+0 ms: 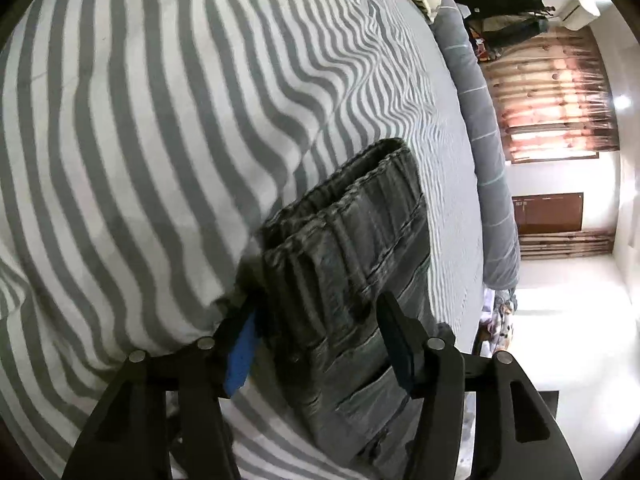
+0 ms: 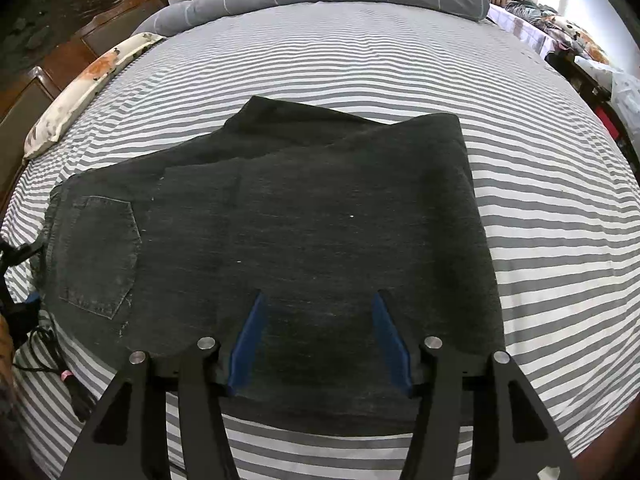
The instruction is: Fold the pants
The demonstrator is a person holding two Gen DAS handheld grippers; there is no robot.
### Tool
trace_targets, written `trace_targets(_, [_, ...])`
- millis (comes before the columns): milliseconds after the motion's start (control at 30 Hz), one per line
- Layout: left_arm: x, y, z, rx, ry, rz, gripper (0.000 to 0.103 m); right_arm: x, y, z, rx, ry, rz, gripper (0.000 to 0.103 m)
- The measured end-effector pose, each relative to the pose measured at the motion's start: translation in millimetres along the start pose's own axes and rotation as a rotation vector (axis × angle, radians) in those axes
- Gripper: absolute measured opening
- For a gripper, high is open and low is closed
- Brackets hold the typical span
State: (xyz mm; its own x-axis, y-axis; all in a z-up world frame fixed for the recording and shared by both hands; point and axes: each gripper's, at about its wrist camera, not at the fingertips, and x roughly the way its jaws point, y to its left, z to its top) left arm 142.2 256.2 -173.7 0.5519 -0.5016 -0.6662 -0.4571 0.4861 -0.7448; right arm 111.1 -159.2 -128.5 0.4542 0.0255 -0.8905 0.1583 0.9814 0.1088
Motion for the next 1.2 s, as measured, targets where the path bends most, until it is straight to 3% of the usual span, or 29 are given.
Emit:
trace_targets(33, [0,-4,0,0.017,-0.01,0.002,0.045,-1,-1,0,0.001,0.0,0.001,0.054])
trace_targets(100, [1,-8,-1,0.035,-0.015,0.059,0.036,-4,-2,-1,0.006,-0.004,0.005,0.054])
trace_targets(233, [-5,-14,-7,0.072,-0.043,0.078,0.024,-10,-5,1,0.018,-0.019,0.011,0.054])
trace_targets(400, [-22,-48,-22,0.169,-0.097,0.086,0.021,-26,-14,0,0.051,-0.05,0.038,0.055])
trace_targets(667, [-40,-157,-89,0.555,-0.132,0.009,0.019,-55,-44,-12,0.122,-0.108,0.064,0.056])
trace_targets(933, [-5,-259,-178,0.831,-0.025,-0.081,0.018,-85,-103,-30,0.238,-0.164,0.068,0.056])
trace_targets(1200, [65,-303,-273,0.971,0.165,-0.108,0.018,-89,-168,-45,0.377,-0.172,0.062,0.057])
